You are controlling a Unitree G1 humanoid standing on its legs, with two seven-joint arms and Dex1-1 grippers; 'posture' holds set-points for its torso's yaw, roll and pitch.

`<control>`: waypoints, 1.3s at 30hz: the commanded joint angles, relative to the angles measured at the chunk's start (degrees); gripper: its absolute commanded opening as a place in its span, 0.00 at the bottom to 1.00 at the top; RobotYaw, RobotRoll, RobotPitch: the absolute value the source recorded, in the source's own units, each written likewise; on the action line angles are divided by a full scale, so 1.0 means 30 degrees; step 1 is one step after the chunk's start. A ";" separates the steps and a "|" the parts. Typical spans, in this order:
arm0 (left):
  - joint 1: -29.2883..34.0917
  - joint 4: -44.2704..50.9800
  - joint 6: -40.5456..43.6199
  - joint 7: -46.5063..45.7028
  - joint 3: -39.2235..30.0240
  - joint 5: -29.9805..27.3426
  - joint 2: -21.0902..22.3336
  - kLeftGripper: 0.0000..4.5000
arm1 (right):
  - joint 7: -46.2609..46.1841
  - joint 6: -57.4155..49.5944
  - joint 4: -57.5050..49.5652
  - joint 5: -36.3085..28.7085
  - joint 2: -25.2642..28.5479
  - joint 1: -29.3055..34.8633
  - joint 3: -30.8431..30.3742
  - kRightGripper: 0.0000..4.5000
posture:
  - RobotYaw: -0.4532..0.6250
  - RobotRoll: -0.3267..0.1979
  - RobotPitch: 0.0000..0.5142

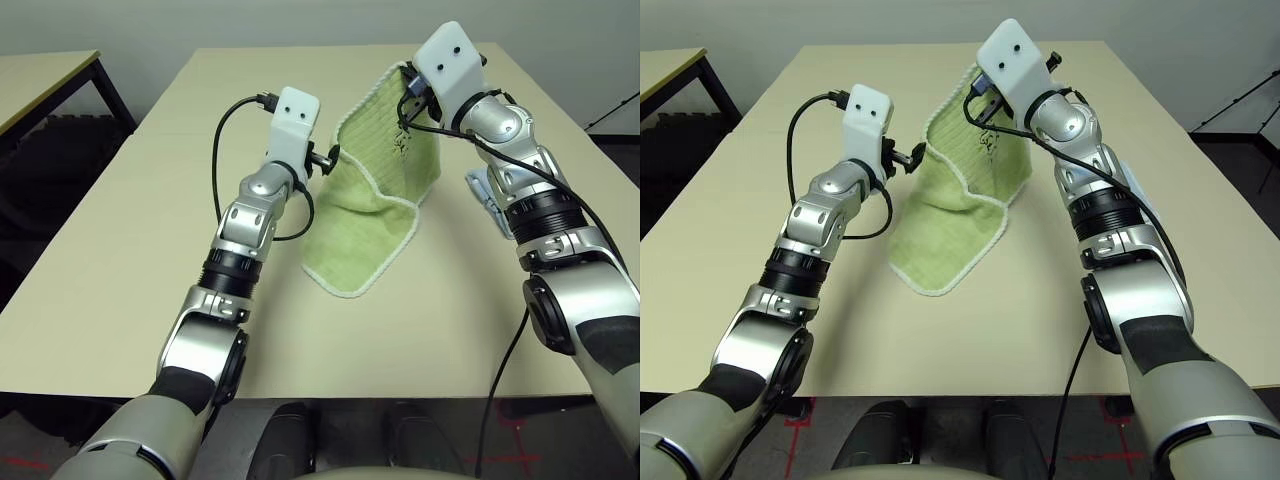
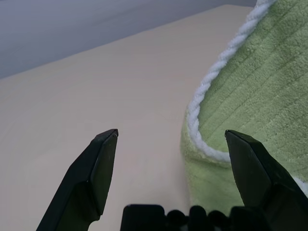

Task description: Fold the towel and set it aside.

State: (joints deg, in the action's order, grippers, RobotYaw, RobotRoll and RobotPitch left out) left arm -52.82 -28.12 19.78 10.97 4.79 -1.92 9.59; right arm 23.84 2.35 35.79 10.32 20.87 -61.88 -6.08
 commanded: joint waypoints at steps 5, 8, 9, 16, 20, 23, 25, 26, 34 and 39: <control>-0.1001 -0.2192 -0.1222 0.1489 -0.0868 -0.0836 -0.1078 1.00 | 0.0719 -0.0608 -0.1424 -0.0738 -0.0107 0.0632 0.0150 0.01 | 0.49 0.62 0.12; -0.1127 -0.2476 -0.1272 0.1997 -0.1055 -0.1061 -0.1175 1.00 | 0.1060 -0.0822 -0.2006 -0.1014 -0.0160 0.0862 0.0152 0.01 | 0.49 0.62 0.13; -0.1173 -0.2572 -0.1303 0.2050 -0.1115 -0.1063 -0.1161 1.00 | 0.1214 -0.0906 -0.2239 -0.1116 -0.0177 0.0954 0.0140 0.01 | 0.49 0.62 0.13; -0.1357 -0.3033 -0.1279 0.2359 -0.1691 -0.1140 -0.1131 1.00 | 0.2370 -0.1733 -0.4295 -0.2051 -0.0316 0.1636 0.0103 0.01 | 0.49 0.62 0.16; -0.1228 -0.3388 -0.1113 0.2860 -0.1740 -0.1171 -0.1166 1.00 | 0.2643 -0.2138 -0.5329 -0.2478 -0.0359 0.1745 0.0240 0.01 | 0.49 0.62 0.15; -0.0995 -0.3742 -0.0962 0.3212 -0.1467 -0.0867 -0.1094 1.00 | 0.2716 -0.2468 -0.5899 -0.2732 -0.0285 0.1656 0.0330 0.01 | 0.49 0.62 0.14; -0.0807 -0.4202 -0.1038 0.3283 -0.1087 -0.0364 -0.0907 1.00 | 0.2712 -0.2749 -0.6266 -0.2904 -0.0224 0.1540 0.0438 0.01 | 0.49 0.62 0.14; -0.0722 -0.4475 -0.1109 0.3187 -0.0858 -0.0035 -0.0758 1.00 | 0.2687 -0.2909 -0.6450 -0.2993 -0.0192 0.1468 0.0512 0.01 | 0.49 0.62 0.14; -0.0144 -0.4956 -0.1561 0.3366 -0.0195 0.1007 0.0268 1.00 | 0.2380 -0.3585 -0.6978 -0.3330 0.0265 0.0927 0.1119 0.01 | 0.48 0.62 0.13; 0.0530 -0.4688 -0.1483 0.3324 -0.0302 0.1247 0.1132 1.00 | 0.2217 -0.4004 -0.7303 -0.3616 0.0619 0.0613 0.1621 0.01 | 0.48 0.62 0.12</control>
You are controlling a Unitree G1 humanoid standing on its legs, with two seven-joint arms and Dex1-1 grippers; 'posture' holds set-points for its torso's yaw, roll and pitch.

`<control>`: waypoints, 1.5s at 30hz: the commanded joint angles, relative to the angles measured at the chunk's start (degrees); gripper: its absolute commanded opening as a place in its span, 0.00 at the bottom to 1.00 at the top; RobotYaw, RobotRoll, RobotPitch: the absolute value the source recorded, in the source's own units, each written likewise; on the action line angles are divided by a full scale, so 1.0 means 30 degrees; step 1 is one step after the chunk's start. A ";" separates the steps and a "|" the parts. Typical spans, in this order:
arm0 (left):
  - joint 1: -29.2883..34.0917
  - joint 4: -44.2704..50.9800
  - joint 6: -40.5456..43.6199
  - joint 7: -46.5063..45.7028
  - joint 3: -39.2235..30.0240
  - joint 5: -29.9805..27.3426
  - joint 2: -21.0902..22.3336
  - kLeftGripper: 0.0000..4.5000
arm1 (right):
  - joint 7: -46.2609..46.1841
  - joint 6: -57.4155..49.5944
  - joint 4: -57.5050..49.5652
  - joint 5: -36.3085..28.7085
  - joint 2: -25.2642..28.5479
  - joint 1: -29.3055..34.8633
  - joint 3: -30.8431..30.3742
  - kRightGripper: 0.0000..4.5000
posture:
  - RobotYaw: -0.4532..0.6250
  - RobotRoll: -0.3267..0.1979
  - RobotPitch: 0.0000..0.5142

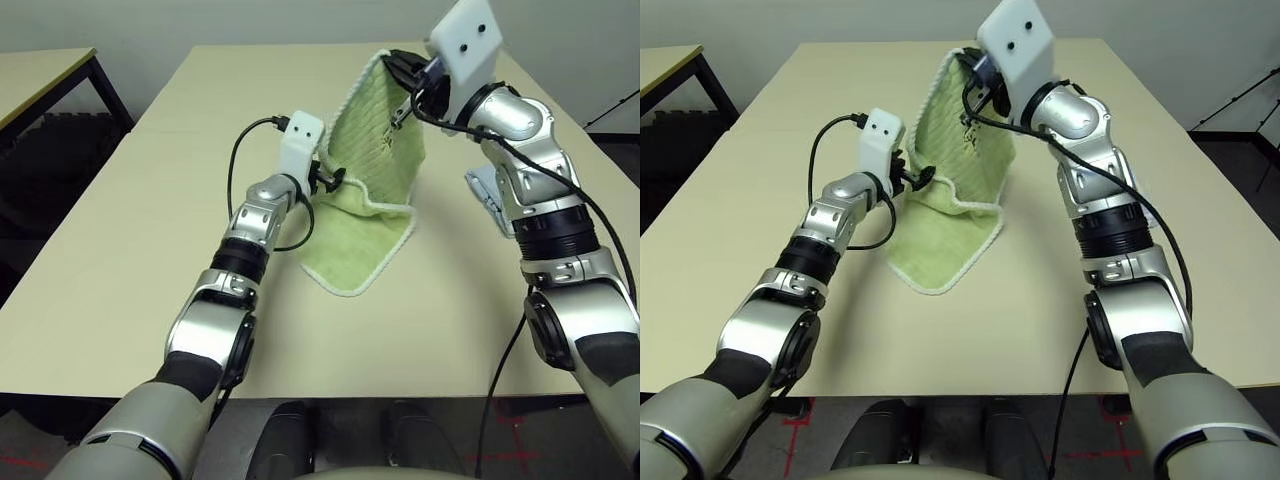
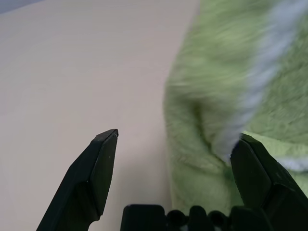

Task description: Fold the towel and set it aside.

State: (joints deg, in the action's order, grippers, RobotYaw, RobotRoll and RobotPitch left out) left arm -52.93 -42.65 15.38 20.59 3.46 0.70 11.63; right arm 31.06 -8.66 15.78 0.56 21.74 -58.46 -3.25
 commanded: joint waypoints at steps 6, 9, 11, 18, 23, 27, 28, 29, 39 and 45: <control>0.1218 0.0592 0.0033 0.0046 0.0169 0.0519 0.1124 1.00 | -0.0227 -0.0797 -0.0907 -0.0706 0.0580 -0.1050 0.1054 0.01 | 0.48 0.62 0.12; 0.1442 0.0705 -0.0009 0.0004 0.0123 0.0647 0.1504 1.00 | -0.0236 -0.0969 -0.1053 -0.0800 0.0686 -0.1185 0.1099 0.01 | 0.48 0.62 0.12; 0.1575 0.0755 -0.0018 -0.0077 0.0003 0.0731 0.1864 1.00 | -0.0229 -0.1139 -0.1240 -0.0872 0.0754 -0.1214 0.1139 0.01 | 0.48 0.62 0.12; 0.1513 0.0738 -0.0275 -0.0813 -0.0835 0.0704 0.3516 1.00 | -0.0260 -0.1497 -0.1478 -0.1015 0.0998 -0.1120 0.1158 0.01 | 0.49 0.62 0.13; 0.2029 0.3984 0.2222 0.0812 -0.2071 -0.1581 0.3157 1.00 | -0.0280 -0.1565 -0.1401 -0.1086 0.1052 -0.1046 0.1119 0.01 | 0.50 0.62 0.13; 0.3268 0.7467 0.4426 0.1923 -0.1885 -0.2604 0.2984 1.00 | -0.0297 -0.1498 -0.1269 -0.1101 0.1045 -0.1014 0.1069 0.01 | 0.51 0.62 0.13; 0.3556 0.8169 0.4881 0.2125 -0.1838 -0.2802 0.2954 1.00 | -0.0315 -0.1498 -0.1246 -0.1096 0.1028 -0.1008 0.1056 0.01 | 0.51 0.62 0.13; 0.3836 0.8818 0.5366 0.2339 -0.1837 -0.3064 0.2918 1.00 | -0.0335 -0.1495 -0.1222 -0.1085 0.0999 -0.0999 0.1034 0.01 | 0.51 0.62 0.13; 0.5312 1.1046 0.8341 0.3898 -0.0857 -0.3625 0.3944 1.00 | -0.0377 -0.1516 -0.1208 -0.1109 0.0894 -0.1004 0.0971 0.01 | 0.51 0.62 0.13; 0.5875 1.2118 0.9272 0.4919 -0.0376 -0.4365 0.3978 1.00 | -0.0380 -0.1638 -0.1417 -0.1262 0.0838 -0.1104 0.1035 0.01 | 0.51 0.62 0.13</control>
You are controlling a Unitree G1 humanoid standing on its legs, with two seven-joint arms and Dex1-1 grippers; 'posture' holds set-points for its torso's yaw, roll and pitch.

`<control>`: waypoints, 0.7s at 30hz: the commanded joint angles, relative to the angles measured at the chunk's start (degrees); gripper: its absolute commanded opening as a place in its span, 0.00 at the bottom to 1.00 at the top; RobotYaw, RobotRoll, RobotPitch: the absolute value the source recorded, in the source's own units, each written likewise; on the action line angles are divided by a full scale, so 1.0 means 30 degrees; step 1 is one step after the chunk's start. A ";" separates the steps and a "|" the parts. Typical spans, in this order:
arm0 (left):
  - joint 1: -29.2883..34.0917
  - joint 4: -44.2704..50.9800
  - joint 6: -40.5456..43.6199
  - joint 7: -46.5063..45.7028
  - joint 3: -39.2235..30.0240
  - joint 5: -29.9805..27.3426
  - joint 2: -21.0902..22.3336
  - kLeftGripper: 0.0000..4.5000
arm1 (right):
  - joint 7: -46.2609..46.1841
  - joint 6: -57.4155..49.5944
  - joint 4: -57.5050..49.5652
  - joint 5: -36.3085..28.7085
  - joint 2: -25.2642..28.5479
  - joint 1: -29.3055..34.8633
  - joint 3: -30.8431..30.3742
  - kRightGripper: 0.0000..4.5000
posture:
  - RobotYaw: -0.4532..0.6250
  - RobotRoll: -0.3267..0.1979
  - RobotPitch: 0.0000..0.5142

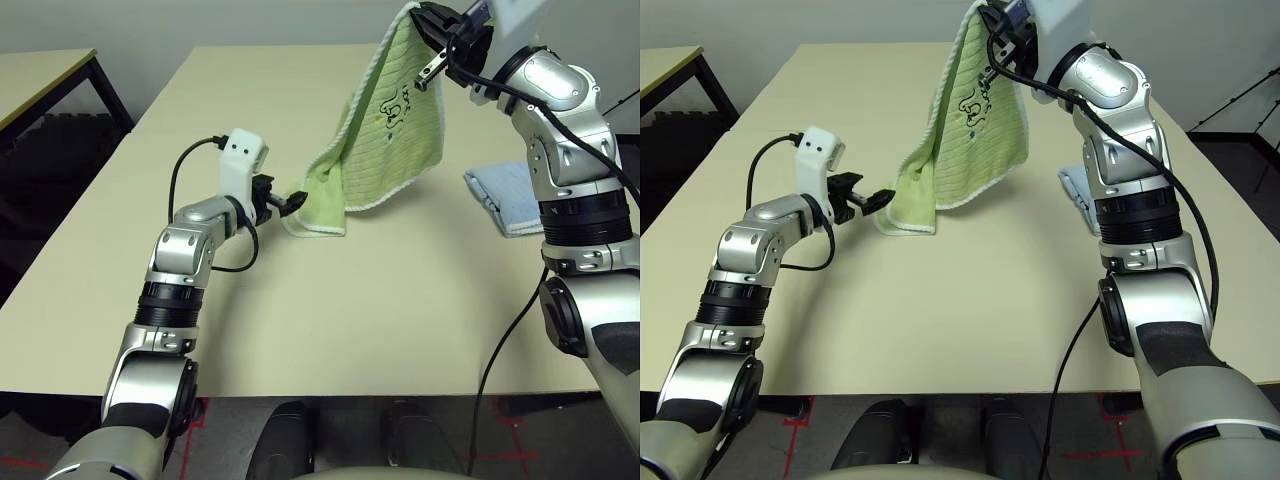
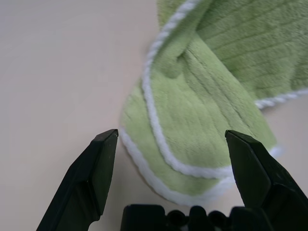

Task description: Fold the towel and set it aside.

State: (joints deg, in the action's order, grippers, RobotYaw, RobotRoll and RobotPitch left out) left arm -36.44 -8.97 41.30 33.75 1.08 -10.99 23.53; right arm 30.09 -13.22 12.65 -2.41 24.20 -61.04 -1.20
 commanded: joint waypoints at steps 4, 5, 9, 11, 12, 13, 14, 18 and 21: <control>0.0494 0.1005 0.0802 0.0465 0.0812 -0.0531 -0.0630 1.00 | -0.0014 -0.0069 -0.0302 -0.0311 0.0011 -0.0256 0.0280 0.01 | 0.52 0.62 0.13; 0.0514 0.0939 0.0737 0.0384 0.0902 -0.0496 -0.0797 1.00 | -0.0011 -0.0087 -0.0332 -0.0317 0.0001 -0.0244 0.0266 0.01 | 0.52 0.62 0.13; 0.0577 0.0647 0.0207 0.0129 0.1458 -0.0062 -0.1353 1.00 | 0.0021 -0.0141 -0.0408 -0.0322 -0.0036 -0.0166 0.0201 0.01 | 0.51 0.62 0.13; 0.0610 0.0296 -0.0200 -0.0008 0.1766 0.0241 -0.1464 1.00 | 0.0027 -0.0193 -0.0492 -0.0321 -0.0050 -0.0124 0.0180 0.01 | 0.51 0.62 0.13; 0.0584 0.0029 -0.0472 -0.0126 0.1870 0.0405 -0.1538 1.00 | 0.0030 -0.0227 -0.0532 -0.0322 -0.0055 -0.0112 0.0171 0.01 | 0.51 0.62 0.13; 0.0545 -0.0223 -0.0731 -0.0254 0.1978 0.0587 -0.1579 1.00 | 0.0035 -0.0252 -0.0564 -0.0321 -0.0056 -0.0103 0.0162 0.01 | 0.51 0.62 0.13; 0.0499 -0.0489 -0.1030 -0.0399 0.2064 0.0779 -0.1614 1.00 | 0.0041 -0.0277 -0.0593 -0.0325 -0.0056 -0.0096 0.0158 0.01 | 0.51 0.62 0.13; 0.0132 -0.1824 -0.2052 -0.1123 0.2203 0.1565 -0.1702 1.00 | 0.0040 -0.0417 -0.0729 -0.0301 -0.0026 -0.0061 0.0148 0.01 | 0.50 0.62 0.14; -0.0170 -0.2578 -0.2600 -0.1598 0.2045 0.1919 -0.1743 1.00 | 0.0038 -0.0548 -0.0882 -0.0294 -0.0007 0.0007 0.0153 0.01 | 0.49 0.62 0.14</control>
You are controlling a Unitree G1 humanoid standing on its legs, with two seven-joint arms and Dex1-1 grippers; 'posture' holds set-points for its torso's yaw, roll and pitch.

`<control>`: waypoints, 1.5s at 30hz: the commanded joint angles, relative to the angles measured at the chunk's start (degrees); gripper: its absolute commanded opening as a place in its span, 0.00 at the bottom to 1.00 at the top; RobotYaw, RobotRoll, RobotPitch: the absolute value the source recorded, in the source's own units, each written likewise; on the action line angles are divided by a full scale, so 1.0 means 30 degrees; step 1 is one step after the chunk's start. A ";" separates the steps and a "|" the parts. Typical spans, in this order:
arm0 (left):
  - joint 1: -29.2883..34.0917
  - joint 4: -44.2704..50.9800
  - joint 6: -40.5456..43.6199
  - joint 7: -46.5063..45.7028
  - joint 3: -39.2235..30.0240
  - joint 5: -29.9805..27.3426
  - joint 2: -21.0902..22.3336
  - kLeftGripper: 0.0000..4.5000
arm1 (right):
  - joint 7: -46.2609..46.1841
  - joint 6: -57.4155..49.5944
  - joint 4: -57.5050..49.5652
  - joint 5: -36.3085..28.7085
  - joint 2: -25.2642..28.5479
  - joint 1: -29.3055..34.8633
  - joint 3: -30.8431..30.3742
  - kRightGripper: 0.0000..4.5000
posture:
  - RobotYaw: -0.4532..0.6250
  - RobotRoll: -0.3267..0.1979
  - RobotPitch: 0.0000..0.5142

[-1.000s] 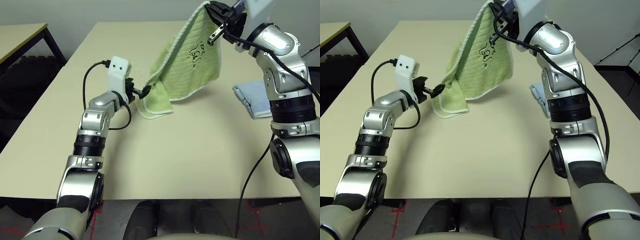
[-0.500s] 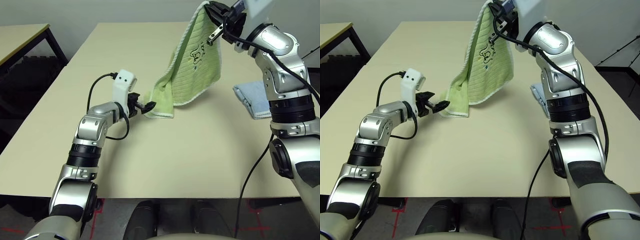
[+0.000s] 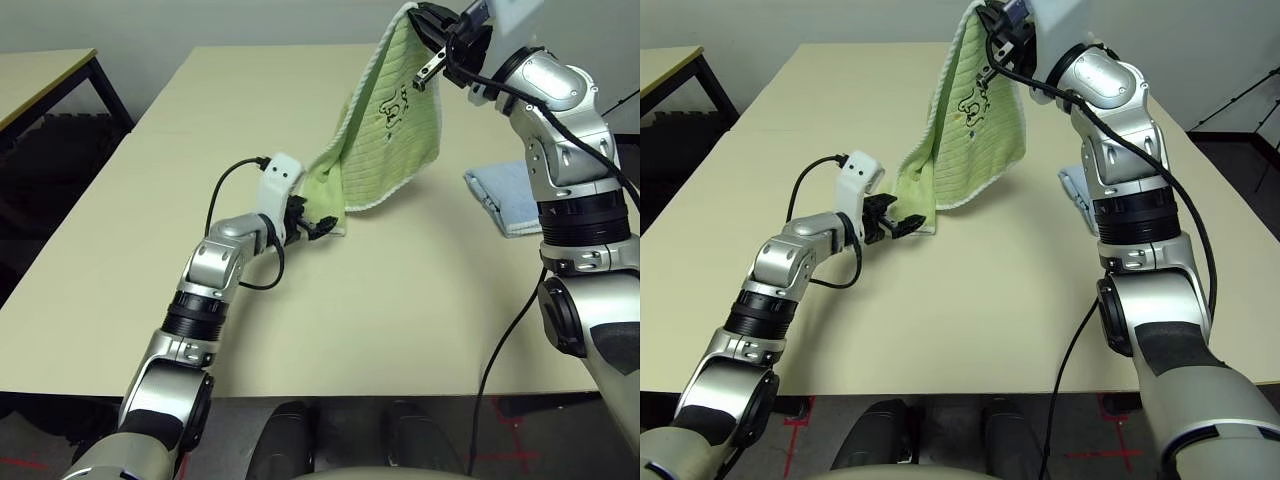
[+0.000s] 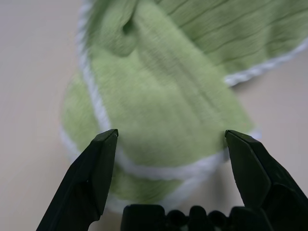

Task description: Fold the towel and set it aside.

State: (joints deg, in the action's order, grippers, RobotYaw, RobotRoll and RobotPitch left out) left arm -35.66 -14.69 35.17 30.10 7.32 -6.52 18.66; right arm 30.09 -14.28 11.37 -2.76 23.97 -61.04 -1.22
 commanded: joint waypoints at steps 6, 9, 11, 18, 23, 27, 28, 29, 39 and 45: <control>-0.0882 -0.1760 -0.0989 -0.0858 -0.0210 0.0730 -0.0119 1.00 | 0.0024 -0.0265 -0.0547 -0.0154 0.0052 0.0039 0.0141 0.01 | 0.49 0.62 0.14; -0.0942 -0.1885 -0.0856 -0.0827 -0.0260 0.0714 -0.0152 1.00 | 0.0009 -0.0250 -0.0549 -0.0138 0.0045 0.0041 0.0133 0.01 | 0.49 0.62 0.14; -0.0926 -0.1851 -0.0625 -0.0747 -0.0229 0.0710 -0.0136 1.00 | -0.0009 -0.0247 -0.0534 -0.0129 0.0032 0.0034 0.0131 0.01 | 0.49 0.62 0.14; -0.0782 -0.1477 0.0139 -0.0600 0.0042 0.0916 0.0044 1.00 | -0.0031 -0.0290 -0.0596 -0.0124 0.0045 0.0097 0.0144 0.01 | 0.49 0.62 0.14; -0.0799 -0.1424 0.0424 -0.0499 0.0155 0.1012 0.0112 1.00 | -0.0034 -0.0317 -0.0604 -0.0131 0.0046 0.0107 0.0159 0.01 | 0.49 0.62 0.14; -0.0843 -0.1180 0.0835 -0.0548 -0.0125 0.0665 -0.0131 1.00 | -0.0018 -0.0309 -0.0577 -0.0154 0.0032 0.0062 0.0165 0.01 | 0.49 0.62 0.14; -0.0952 -0.1141 0.0900 -0.0693 -0.0329 0.0531 -0.0273 1.00 | -0.0014 -0.0322 -0.0568 -0.0167 0.0027 0.0028 0.0171 0.01 | 0.49 0.62 0.14; -0.1029 -0.1119 0.0949 -0.0788 -0.0473 0.0450 -0.0372 1.00 | -0.0011 -0.0332 -0.0562 -0.0176 0.0024 0.0005 0.0175 0.01 | 0.49 0.62 0.14; -0.6838 -0.6036 -0.3591 -0.3223 -0.2759 0.0313 -0.2835 1.00 | 0.0229 -0.0411 -0.0557 -0.0416 -0.0191 -0.0223 0.0018 0.01 | 0.50 0.62 0.13; -0.8451 -1.0380 -0.7501 -0.2934 -0.1653 0.1640 -0.3337 1.00 | 0.0289 -0.0532 -0.0852 -0.0426 -0.0323 -0.0182 -0.0057 0.01 | 0.49 0.62 0.12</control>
State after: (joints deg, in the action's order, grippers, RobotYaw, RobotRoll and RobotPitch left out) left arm -59.81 -42.78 15.69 20.81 1.25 -3.29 8.75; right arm 30.59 -15.46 10.59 -3.38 23.08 -61.29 -1.42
